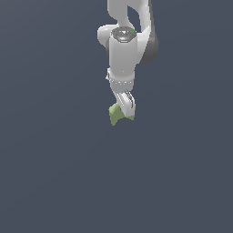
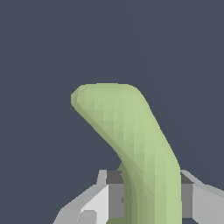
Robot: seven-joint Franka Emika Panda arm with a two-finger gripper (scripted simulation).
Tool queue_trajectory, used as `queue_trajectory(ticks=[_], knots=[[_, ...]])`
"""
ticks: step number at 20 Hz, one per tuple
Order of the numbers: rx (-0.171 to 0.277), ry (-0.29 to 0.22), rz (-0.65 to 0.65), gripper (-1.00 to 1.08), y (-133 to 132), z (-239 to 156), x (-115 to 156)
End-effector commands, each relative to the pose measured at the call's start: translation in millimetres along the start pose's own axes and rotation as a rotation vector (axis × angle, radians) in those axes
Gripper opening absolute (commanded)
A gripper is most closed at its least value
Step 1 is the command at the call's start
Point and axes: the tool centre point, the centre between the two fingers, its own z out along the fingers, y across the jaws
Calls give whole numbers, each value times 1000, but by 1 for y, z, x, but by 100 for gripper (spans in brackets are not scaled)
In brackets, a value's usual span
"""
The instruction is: Pick up the object and move it to a goal position.
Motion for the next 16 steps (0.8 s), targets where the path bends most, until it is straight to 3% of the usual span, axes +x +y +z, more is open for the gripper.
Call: queue_trajectory(ticks=[1,16], knots=[[0,2,0,-100,5,-26,-13],[0,2,0,-100,24,-158,-80]])
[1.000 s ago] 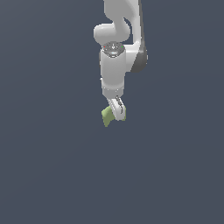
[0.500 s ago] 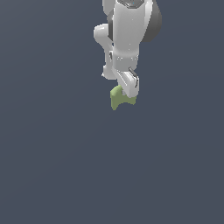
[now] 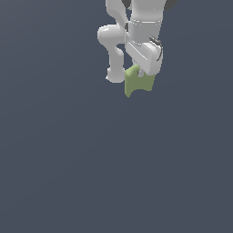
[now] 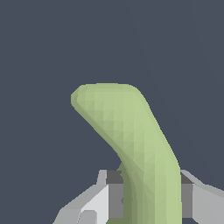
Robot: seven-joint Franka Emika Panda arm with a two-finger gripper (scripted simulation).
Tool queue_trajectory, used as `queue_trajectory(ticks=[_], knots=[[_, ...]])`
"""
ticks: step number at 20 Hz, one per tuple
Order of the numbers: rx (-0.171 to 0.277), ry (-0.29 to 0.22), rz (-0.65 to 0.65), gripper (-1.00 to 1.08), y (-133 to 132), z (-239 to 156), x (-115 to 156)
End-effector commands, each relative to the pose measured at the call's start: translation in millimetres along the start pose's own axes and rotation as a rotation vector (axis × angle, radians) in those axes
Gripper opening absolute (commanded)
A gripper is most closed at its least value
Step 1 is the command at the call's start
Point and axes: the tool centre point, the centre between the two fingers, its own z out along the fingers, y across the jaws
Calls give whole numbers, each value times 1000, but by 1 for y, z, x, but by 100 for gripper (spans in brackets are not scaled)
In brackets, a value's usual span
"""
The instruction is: Pick up the object and move it to a goal position.
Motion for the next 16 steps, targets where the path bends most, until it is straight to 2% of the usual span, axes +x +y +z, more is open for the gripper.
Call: queue_trajectory(ticks=[1,8,16], knots=[[-1,0,0,-100,2,-16,-8],[-1,-2,-1,-100,4,-41,-21],[-1,-3,-1,-100,3,-42,-21]])
